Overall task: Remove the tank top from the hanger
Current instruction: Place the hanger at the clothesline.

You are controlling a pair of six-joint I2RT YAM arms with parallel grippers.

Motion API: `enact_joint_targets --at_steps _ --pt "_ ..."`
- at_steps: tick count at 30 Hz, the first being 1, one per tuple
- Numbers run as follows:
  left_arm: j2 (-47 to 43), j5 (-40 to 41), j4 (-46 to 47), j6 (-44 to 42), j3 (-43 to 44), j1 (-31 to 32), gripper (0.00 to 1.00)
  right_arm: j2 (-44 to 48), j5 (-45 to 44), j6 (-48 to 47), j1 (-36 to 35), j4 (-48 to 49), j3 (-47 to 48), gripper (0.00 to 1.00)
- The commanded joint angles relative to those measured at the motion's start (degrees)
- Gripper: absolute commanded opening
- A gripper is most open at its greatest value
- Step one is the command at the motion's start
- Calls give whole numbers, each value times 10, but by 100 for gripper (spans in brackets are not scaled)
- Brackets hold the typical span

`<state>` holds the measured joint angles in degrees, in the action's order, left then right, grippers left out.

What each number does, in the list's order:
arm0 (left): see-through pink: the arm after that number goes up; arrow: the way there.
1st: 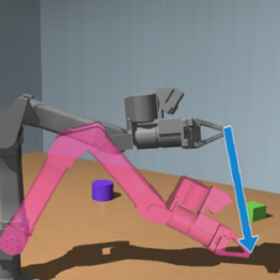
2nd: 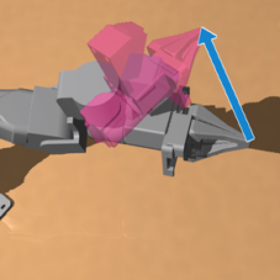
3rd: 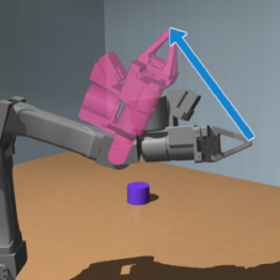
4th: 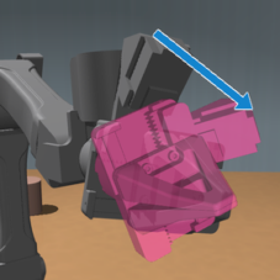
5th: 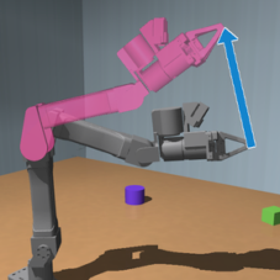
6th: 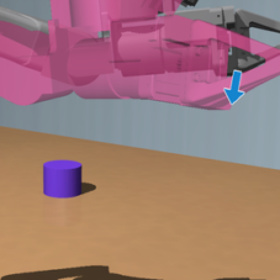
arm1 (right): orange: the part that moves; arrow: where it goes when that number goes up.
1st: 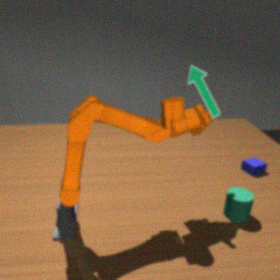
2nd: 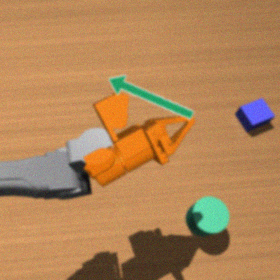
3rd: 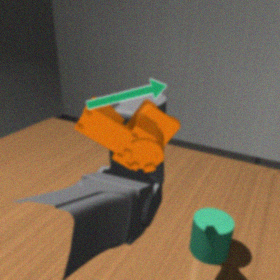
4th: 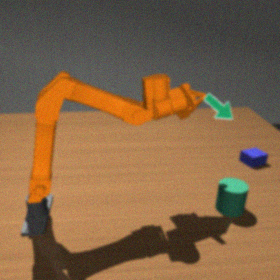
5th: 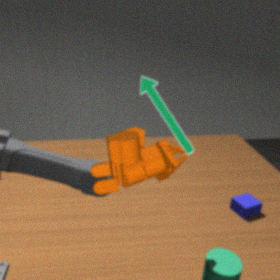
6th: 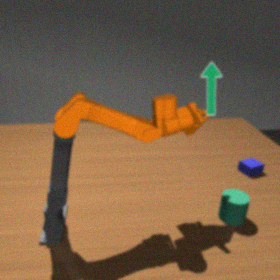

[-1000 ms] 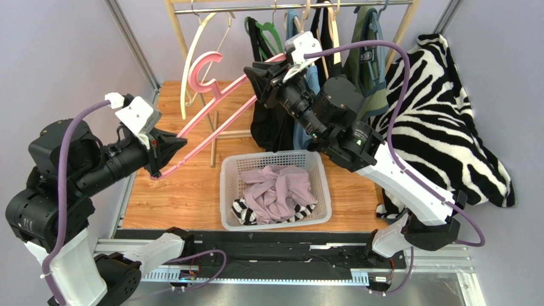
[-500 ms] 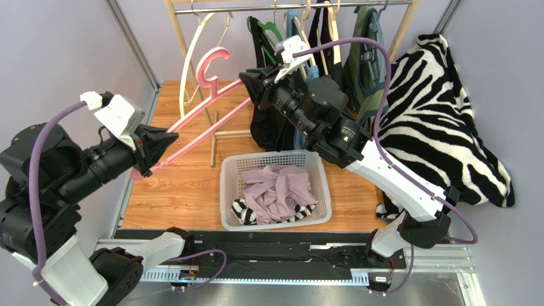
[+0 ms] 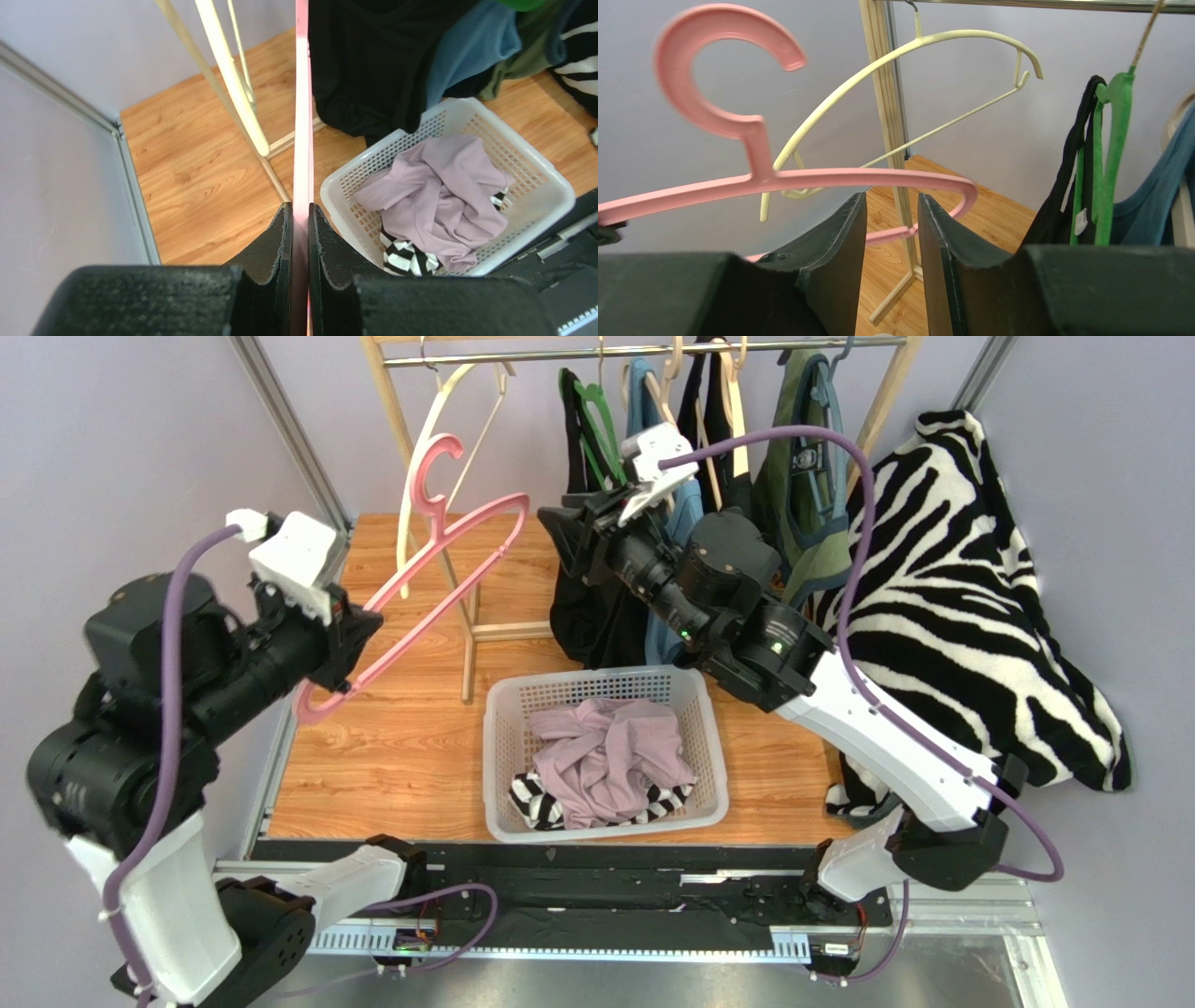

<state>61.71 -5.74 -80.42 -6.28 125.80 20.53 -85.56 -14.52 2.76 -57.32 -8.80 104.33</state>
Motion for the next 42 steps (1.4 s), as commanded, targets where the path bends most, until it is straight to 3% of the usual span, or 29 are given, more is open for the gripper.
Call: enact_joint_targets --at_steps 1,9,21,32,42 --pt "44 56 -66 39 8 -1 0 79 -14 1 1 18 -35 42" --pt "139 15 -57 83 147 -2 0 145 -17 4 0 -5 -91 46" --pt "248 34 -22 88 228 -2 0 183 -3 12 2 -3 -171 46" --pt "186 49 96 85 131 -2 0 195 5 18 8 -3 -202 46" --pt "169 56 142 79 117 -2 0 192 17 27 15 -2 -210 45"
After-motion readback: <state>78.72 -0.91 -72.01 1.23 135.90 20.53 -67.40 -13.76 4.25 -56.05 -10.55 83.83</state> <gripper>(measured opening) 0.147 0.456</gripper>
